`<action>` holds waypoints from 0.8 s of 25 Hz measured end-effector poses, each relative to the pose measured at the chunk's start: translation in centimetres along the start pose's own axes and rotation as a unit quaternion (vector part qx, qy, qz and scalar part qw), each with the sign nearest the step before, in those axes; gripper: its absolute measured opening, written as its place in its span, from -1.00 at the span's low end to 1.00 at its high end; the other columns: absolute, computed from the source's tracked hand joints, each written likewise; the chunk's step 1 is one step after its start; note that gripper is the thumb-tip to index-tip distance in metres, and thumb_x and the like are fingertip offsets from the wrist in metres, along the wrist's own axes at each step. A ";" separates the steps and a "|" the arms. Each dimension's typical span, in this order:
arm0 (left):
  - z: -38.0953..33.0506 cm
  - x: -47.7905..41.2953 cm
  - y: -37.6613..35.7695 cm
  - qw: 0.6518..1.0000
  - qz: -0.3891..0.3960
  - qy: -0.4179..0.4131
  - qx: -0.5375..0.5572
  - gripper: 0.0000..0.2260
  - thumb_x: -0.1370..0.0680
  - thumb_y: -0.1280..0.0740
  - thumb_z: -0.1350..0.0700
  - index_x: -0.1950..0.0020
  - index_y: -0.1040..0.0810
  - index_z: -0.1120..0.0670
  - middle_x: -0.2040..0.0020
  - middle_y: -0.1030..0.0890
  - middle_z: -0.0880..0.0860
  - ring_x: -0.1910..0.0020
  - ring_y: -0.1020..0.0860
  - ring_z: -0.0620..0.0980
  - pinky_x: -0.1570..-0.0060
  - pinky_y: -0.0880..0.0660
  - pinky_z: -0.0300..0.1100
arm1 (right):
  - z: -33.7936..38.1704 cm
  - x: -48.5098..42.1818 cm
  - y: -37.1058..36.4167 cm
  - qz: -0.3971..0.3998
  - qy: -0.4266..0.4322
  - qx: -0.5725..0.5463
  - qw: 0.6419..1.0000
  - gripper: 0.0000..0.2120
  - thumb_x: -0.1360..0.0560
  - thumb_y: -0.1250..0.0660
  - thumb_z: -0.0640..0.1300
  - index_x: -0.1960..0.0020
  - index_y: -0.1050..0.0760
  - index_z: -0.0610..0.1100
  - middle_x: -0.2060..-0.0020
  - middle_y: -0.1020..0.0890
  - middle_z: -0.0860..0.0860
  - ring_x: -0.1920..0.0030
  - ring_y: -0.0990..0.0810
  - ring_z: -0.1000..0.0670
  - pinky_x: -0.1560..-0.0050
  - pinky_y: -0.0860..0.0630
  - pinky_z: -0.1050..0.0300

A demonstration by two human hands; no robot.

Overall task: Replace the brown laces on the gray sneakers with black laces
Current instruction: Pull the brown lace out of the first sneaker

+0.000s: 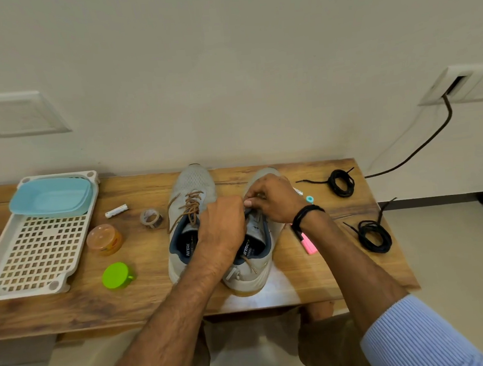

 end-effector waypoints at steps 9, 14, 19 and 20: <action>-0.6 0.6 -0.3 0.999 0.032 -0.007 -0.001 -0.87 -0.60 -0.27 0.22 -0.11 -0.53 0.20 -0.09 -0.59 0.21 -0.07 -0.58 0.22 0.08 -0.47 -0.02 | -1.2 -0.3 1.7 -0.334 -0.216 -0.085 0.913 -0.87 -0.52 -0.41 -0.04 0.06 -0.69 -0.07 0.06 -0.69 -0.02 -0.09 -0.60 -0.06 -0.18 -0.48 0.08; -0.8 0.5 -0.1 1.000 0.024 -0.006 0.019 -0.85 -0.61 -0.28 0.21 -0.16 -0.53 0.20 -0.10 -0.59 0.20 -0.08 -0.58 0.20 0.03 -0.49 -0.03 | -0.6 -0.2 1.2 -0.029 -0.063 -0.056 0.996 -0.81 -0.48 -0.41 0.07 -0.09 -0.61 0.12 -0.16 -0.57 0.05 -0.28 -0.41 -0.02 -0.35 -0.32 -0.08; -0.6 0.6 -0.1 0.999 0.024 0.008 0.043 -0.85 -0.60 -0.29 0.20 -0.15 -0.53 0.20 -0.09 -0.59 0.20 -0.06 -0.58 0.18 0.06 -0.49 -0.03 | 0.0 -0.1 0.3 -0.029 -0.073 0.061 0.995 -0.79 -0.49 -0.38 0.15 0.15 -0.67 0.04 0.01 -0.59 0.06 -0.12 -0.46 0.00 -0.21 -0.41 -0.04; -0.6 0.6 -0.1 0.998 0.027 0.011 0.046 -0.86 -0.60 -0.29 0.20 -0.14 -0.53 0.21 -0.09 -0.58 0.20 -0.06 -0.58 0.19 0.05 -0.48 -0.03 | -0.4 -0.3 0.3 -0.096 -0.116 0.066 0.986 -0.78 -0.49 -0.36 0.17 0.13 -0.68 0.05 -0.02 -0.57 0.05 -0.15 -0.43 -0.02 -0.19 -0.41 -0.01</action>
Point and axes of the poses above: each hand's wrist, its own x-axis away from the middle knuckle, its own y-axis out of the back of the hand, z = x × y, the point moved 1 cm from there along -x, towards the middle knuckle
